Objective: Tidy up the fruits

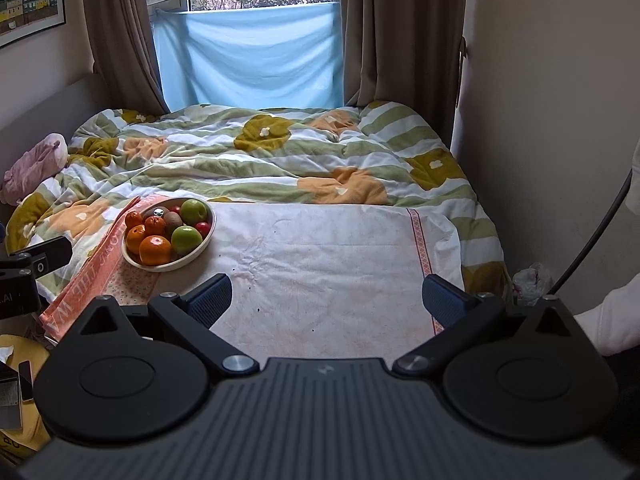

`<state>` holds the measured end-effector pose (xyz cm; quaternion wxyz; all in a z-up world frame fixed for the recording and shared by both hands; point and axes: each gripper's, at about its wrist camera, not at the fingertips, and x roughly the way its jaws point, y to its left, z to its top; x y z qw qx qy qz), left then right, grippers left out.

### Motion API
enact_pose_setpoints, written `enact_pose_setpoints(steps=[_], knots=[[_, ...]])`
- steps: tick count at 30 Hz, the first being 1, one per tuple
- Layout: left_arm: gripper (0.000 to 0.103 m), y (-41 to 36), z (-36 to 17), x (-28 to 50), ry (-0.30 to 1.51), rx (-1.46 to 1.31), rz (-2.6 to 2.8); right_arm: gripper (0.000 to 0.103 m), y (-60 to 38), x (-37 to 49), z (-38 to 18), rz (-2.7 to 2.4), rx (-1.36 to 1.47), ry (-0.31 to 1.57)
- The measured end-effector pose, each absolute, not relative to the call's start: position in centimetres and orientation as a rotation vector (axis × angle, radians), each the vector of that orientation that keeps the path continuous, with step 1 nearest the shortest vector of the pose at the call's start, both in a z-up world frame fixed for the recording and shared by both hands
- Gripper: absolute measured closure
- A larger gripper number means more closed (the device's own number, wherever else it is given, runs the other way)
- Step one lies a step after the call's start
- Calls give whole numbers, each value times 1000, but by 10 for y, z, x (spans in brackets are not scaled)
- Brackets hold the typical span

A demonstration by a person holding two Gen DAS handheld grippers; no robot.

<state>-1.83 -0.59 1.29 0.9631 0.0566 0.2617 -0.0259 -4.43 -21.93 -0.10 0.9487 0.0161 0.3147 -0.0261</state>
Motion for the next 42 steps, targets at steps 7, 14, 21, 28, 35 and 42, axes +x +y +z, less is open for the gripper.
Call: enact_pose_setpoints(steps=[7, 14, 21, 28, 35, 42], knots=[[0, -8, 13, -23, 529, 115, -59, 0, -221, -44, 2, -55, 36, 635], [0, -8, 13, -25, 526, 115, -62, 0, -220, -43, 1, -57, 40, 633], [0, -8, 13, -24, 531, 109, -64, 0, -218, -39, 0, -59, 42, 640], [0, -8, 13, -24, 531, 108, -63, 0, -218, -39, 0, -59, 43, 640], [0, -8, 12, -22, 529, 107, -66, 0, -217, -37, -2, -60, 41, 643], [0, -9, 14, -19, 526, 105, -71, 0, -215, -35, -6, -65, 42, 646]])
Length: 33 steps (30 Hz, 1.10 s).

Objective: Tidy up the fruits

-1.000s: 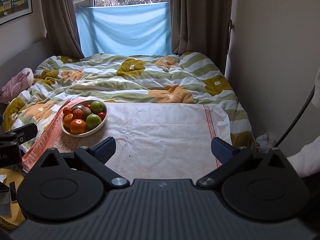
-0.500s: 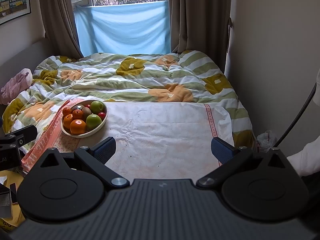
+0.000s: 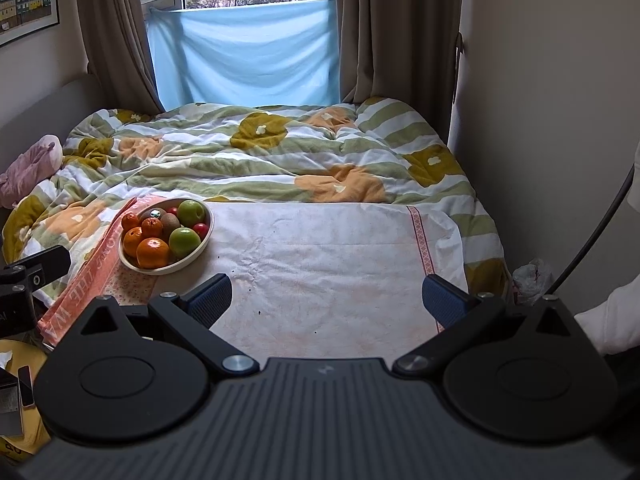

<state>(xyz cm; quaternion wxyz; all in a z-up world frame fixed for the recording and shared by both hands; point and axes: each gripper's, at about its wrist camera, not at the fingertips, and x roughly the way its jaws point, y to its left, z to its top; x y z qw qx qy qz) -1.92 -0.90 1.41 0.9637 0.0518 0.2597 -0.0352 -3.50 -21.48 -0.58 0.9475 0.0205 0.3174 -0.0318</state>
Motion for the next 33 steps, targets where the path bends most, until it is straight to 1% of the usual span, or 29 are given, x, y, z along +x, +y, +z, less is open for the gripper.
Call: enact_pose_setpoints(steps=[17, 33], knots=[[0, -12, 15, -17, 532, 104, -76, 0, -218, -33, -8, -64, 53, 643], [0, -8, 20, -14, 496, 60, -94, 0, -213, -31, -6, -64, 49, 636]])
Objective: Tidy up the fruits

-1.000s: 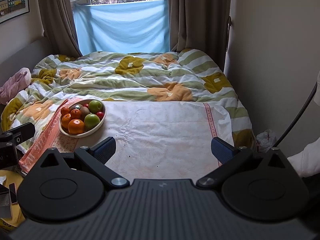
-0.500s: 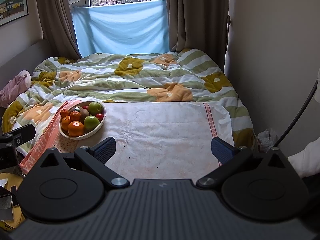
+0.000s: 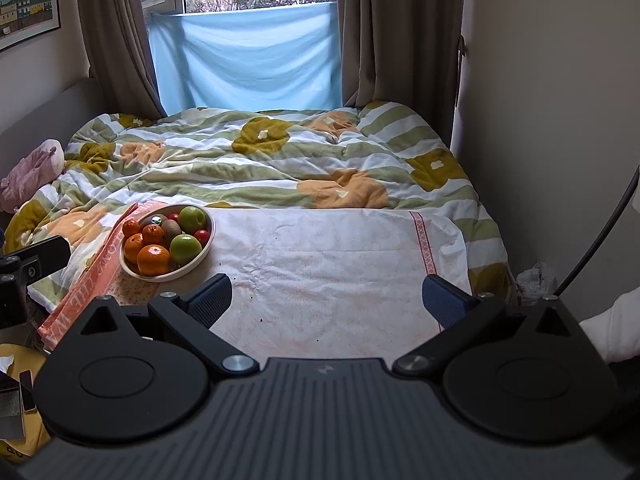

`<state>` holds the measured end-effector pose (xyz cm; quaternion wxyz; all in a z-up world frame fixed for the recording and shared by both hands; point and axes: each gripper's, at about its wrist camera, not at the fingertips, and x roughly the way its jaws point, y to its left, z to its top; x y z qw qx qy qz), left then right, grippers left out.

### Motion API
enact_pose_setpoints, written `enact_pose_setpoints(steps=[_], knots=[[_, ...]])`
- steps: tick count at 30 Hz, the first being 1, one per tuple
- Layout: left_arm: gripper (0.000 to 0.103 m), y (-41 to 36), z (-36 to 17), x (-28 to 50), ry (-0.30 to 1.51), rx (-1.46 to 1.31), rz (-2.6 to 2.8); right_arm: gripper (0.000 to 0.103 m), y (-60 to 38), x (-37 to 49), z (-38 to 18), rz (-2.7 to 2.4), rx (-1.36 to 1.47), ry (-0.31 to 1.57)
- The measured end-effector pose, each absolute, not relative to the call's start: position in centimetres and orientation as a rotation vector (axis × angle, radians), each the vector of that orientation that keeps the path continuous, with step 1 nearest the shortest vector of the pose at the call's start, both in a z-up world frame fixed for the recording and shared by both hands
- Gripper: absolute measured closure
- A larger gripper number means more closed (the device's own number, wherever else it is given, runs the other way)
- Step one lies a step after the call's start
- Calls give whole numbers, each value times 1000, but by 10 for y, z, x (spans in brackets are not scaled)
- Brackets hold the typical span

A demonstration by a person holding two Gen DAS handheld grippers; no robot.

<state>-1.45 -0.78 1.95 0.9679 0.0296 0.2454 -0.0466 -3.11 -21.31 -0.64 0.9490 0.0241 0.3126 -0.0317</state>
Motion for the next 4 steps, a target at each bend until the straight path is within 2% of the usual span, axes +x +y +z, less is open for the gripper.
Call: enact_pose_setpoints(steps=[4], knots=[[0, -5, 20, -10, 497, 50, -100, 0, -213, -31, -7, -64, 49, 637]])
